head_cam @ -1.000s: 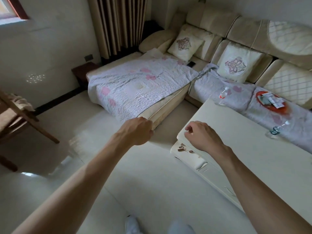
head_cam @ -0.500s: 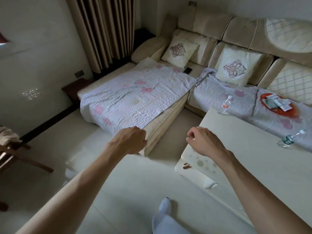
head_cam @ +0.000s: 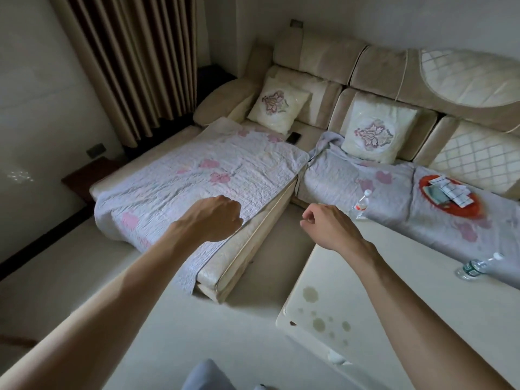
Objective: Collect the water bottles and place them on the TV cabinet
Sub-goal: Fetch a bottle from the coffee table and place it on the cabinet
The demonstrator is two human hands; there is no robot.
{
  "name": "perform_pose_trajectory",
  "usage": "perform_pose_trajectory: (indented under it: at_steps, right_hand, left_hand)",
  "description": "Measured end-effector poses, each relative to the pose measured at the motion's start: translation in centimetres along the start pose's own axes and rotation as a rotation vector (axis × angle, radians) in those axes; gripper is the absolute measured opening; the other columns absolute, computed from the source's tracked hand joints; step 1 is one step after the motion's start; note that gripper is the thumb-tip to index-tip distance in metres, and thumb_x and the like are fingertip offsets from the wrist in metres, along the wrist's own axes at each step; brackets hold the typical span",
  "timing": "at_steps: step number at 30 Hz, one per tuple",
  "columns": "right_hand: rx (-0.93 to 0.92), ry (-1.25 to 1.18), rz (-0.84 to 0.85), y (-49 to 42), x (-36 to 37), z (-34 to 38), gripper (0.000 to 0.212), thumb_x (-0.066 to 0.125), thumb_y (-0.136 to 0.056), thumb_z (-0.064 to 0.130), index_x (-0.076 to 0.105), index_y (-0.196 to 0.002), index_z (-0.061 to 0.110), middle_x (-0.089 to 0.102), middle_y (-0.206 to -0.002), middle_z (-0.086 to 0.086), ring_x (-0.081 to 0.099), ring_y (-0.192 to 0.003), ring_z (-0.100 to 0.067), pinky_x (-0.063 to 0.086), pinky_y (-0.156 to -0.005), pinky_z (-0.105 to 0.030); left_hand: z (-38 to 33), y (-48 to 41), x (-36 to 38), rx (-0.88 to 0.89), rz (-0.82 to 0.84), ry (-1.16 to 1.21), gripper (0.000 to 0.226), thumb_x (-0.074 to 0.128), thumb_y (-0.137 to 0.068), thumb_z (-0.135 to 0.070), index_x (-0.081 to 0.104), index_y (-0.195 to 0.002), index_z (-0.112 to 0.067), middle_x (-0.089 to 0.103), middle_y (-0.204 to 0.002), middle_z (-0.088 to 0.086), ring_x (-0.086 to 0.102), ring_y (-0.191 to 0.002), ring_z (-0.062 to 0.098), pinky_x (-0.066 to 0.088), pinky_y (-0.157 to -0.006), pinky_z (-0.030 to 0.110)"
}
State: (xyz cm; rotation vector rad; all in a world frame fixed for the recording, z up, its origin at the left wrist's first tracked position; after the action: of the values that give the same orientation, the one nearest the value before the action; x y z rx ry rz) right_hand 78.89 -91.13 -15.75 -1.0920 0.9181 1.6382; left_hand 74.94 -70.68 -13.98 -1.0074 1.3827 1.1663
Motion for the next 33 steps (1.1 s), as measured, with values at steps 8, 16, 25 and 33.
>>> perform_pose_trajectory:
  at_steps: [8,16,25,33]
  right_hand:
    - [0.052,0.022,-0.056,-9.3,-3.0,-2.5,0.018,0.053,-0.091,0.027,0.063,-0.102,0.016,0.063,-0.105,0.001,0.059,-0.1,-0.022,0.044,-0.075,-0.03]
    - [0.221,0.067,-0.148,-18.5,-8.4,-5.3,0.025,0.053,-0.09,0.029,0.063,-0.109,0.014,0.064,-0.112,-0.002,0.059,-0.104,-0.023,0.049,-0.081,-0.032]
    - [0.345,0.102,-0.335,-24.3,-17.6,-11.0,0.024,0.057,-0.089,0.033,0.065,-0.106,0.018,0.067,-0.11,0.0,0.061,-0.098,-0.022,0.048,-0.078,-0.032]
    - [0.416,0.084,-0.371,-28.9,-18.4,-18.9,0.023,0.058,-0.091,0.038,0.064,-0.098,0.018,0.069,-0.102,-0.001,0.062,-0.091,-0.022,0.037,-0.068,-0.026]
  left_hand:
    - [1.8,-11.9,-3.7,0.1,-0.08,0.002,0.033,0.044,-0.1,-0.036,0.065,-0.104,-0.01,0.071,-0.097,0.006,0.067,-0.083,0.022,0.057,-0.07,0.036]
    - [1.5,-25.6,-8.3,0.296,-0.069,0.06,0.03,0.045,-0.1,-0.032,0.066,-0.108,-0.011,0.071,-0.107,0.006,0.069,-0.088,0.021,0.057,-0.076,0.036]
    - [-2.4,-37.6,-16.6,0.48,-0.207,0.036,0.028,0.046,-0.098,-0.027,0.068,-0.102,-0.011,0.073,-0.096,0.005,0.07,-0.075,0.017,0.05,-0.056,0.023]
    - [-7.9,-46.9,-13.9,0.589,-0.18,0.059,0.029,0.045,-0.099,-0.03,0.068,-0.102,-0.013,0.074,-0.09,0.003,0.071,-0.069,0.015,0.061,-0.063,0.033]
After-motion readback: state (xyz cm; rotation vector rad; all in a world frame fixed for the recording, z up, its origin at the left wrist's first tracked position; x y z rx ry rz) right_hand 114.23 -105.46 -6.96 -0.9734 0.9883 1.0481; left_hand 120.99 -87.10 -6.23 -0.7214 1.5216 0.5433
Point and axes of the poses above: each hand's wrist, its own y-axis away from the middle knuckle, its own x-axis out of the palm, z = x × y, the point moved 10 cm from there along -y, towards the middle knuckle
